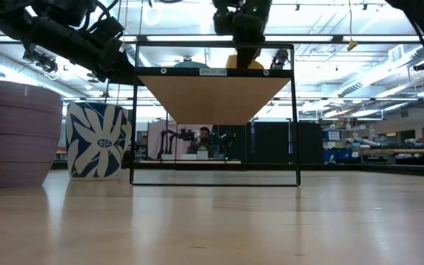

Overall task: Place coffee mugs
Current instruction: Put the yellow mug on the shelf

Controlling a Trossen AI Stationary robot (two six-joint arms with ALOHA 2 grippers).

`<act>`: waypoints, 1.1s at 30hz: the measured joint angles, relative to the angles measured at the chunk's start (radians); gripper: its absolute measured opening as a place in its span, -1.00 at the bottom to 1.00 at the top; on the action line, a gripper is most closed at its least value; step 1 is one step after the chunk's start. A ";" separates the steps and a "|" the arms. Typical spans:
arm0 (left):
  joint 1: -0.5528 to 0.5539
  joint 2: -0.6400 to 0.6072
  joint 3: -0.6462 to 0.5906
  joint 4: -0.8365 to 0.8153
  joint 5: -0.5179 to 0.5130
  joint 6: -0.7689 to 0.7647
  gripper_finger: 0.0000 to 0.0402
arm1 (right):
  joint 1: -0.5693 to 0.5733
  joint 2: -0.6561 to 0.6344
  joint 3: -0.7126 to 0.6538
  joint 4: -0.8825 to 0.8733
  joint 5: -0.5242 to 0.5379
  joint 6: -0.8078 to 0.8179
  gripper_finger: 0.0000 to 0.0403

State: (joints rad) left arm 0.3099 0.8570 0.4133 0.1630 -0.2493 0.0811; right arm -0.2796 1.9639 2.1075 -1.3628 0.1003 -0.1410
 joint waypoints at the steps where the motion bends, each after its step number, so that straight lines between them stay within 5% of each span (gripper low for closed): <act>1: 0.000 0.000 0.000 0.000 0.000 0.000 -0.23 | -0.003 0.005 0.001 0.002 0.000 -0.001 -0.83; 11: 0.000 0.000 0.000 -0.001 0.000 0.000 -0.23 | -0.028 0.016 -0.002 0.027 -0.042 -0.014 -0.80; 33: 0.000 0.000 0.000 -0.001 0.000 -0.001 -0.23 | -0.031 0.015 -0.004 0.142 -0.004 0.068 -0.38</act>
State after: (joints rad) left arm 0.3100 0.8570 0.4133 0.1624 -0.2497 0.0797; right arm -0.3111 1.9785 2.1036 -1.2203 0.0963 -0.0733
